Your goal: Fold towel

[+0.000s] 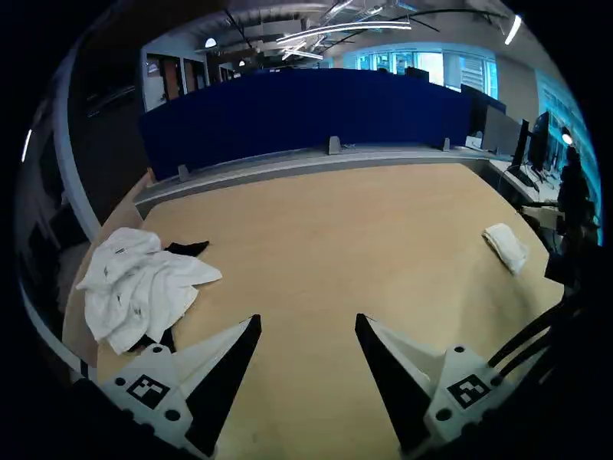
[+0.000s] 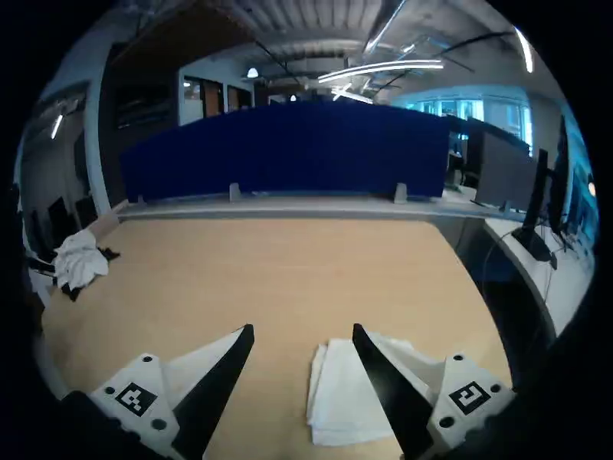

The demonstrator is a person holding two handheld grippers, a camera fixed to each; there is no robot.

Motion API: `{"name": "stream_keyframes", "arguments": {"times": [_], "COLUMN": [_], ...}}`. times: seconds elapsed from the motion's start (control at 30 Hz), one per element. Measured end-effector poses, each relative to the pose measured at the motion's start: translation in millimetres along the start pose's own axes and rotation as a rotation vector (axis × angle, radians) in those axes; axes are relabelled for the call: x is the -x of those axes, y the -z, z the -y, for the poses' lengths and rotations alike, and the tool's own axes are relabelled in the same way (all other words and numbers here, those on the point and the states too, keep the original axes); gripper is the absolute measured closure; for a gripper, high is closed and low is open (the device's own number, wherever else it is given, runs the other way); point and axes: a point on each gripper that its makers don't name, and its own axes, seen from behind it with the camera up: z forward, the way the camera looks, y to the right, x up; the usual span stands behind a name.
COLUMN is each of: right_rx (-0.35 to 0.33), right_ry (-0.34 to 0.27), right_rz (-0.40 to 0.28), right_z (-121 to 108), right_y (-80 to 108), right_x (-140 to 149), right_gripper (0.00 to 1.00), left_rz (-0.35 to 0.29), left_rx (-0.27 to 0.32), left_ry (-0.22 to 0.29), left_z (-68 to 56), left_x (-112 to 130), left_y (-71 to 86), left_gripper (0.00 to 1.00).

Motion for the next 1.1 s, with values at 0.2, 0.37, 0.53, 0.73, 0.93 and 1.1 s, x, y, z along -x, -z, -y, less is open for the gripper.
{"name": "stream_keyframes", "arguments": {"times": [0.2, 0.37, 0.53, 0.73, 0.93, 1.1], "right_rx": [0.012, 0.023, 0.079, 0.114, 0.138, 0.154], "right_ry": [-0.018, 0.019, 0.074, 0.078, 0.062, 0.057], "right_rz": [-0.152, -0.254, -0.296, -0.322, -0.348, -0.354], "right_z": [18, 32, 36, 43, 51, 61], "right_y": [13.7, 28.3, 33.8, 38.5, 42.5, 44.3], "right_x": [-48, -76, -83, -89, -101, -107], "right_gripper": [0.00, 0.00, 0.00, 0.00, 0.00, 0.00], "left_rz": [-0.063, -0.125, -0.227, -0.356, -0.464, -0.507], "left_rx": [0.001, -0.006, -0.034, -0.077, -0.096, -0.106], "left_ry": [0.011, 0.022, 0.047, 0.070, 0.088, 0.113], "left_z": [0.3, 3.3, 12.9, 23.9, 30.4, 36.3], "left_x": [-19, -33, -56, -82, -104, -111], "left_y": [-7.1, -10.1, -7.8, 0.1, 9.5, 11.2], "left_gripper": [0.09, 0.09, 0.09, 0.09, 0.09, 0.09]}}
